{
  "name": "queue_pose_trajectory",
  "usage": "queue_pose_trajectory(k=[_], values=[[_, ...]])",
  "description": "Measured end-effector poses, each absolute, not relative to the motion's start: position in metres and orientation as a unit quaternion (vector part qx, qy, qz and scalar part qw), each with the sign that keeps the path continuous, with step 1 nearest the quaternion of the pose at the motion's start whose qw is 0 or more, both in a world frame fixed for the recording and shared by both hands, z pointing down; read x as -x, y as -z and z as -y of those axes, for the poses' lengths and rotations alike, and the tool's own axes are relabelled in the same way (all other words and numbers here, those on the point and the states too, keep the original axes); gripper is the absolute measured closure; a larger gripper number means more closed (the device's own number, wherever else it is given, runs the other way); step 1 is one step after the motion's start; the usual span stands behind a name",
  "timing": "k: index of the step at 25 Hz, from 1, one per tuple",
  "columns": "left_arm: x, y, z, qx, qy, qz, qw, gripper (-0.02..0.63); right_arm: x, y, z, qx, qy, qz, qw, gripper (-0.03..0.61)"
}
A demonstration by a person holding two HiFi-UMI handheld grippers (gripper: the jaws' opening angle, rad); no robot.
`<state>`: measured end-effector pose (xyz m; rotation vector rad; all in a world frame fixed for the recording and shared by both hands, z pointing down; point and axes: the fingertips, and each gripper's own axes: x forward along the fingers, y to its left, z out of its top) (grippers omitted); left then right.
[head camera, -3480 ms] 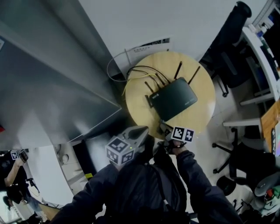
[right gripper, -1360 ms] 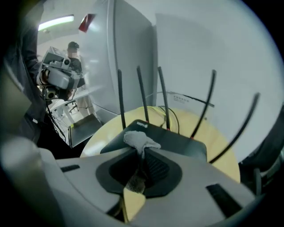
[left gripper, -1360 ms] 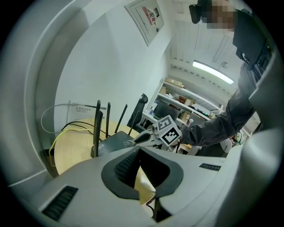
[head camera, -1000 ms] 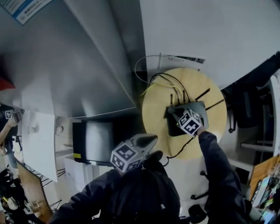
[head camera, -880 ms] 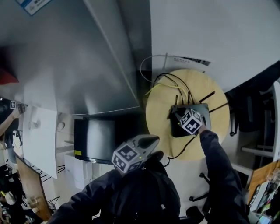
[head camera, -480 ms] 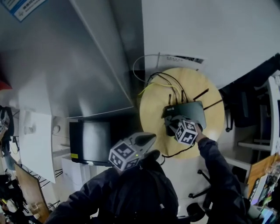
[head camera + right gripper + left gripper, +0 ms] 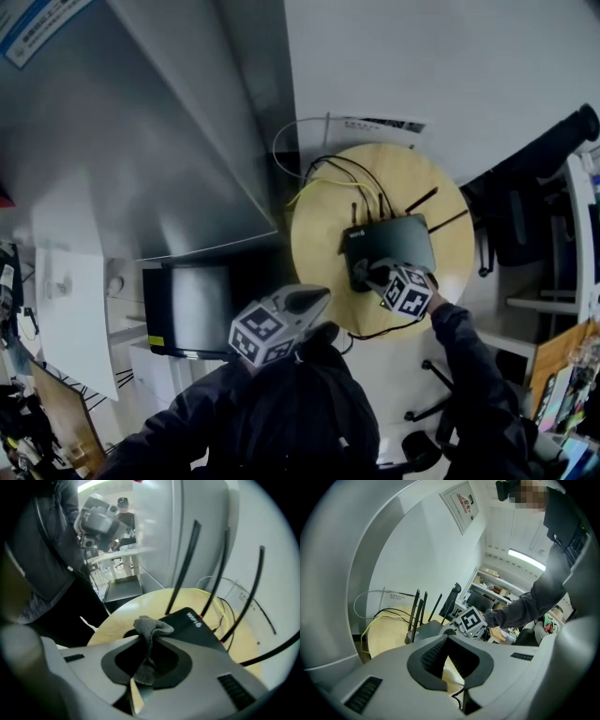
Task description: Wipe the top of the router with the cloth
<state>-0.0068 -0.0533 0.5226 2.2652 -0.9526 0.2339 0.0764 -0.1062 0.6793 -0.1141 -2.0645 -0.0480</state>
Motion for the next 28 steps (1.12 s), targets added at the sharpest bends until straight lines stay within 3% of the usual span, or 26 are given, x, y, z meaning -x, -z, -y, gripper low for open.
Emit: queue_pose_trajectory(k=[11, 28], values=[[0.022, -0.526, 0.048, -0.851, -0.090, 0.398, 0.331, 0.621, -0.076, -0.689, 0.227, -0.057, 0.056, 0.848, 0.524, 0.509], [-0.015, -0.525, 0.059, -0.867, -0.097, 0.356, 0.336, 0.621, -0.134, -0.686, 0.109, 0.067, 0.066, 0.834, 0.543, 0.509]])
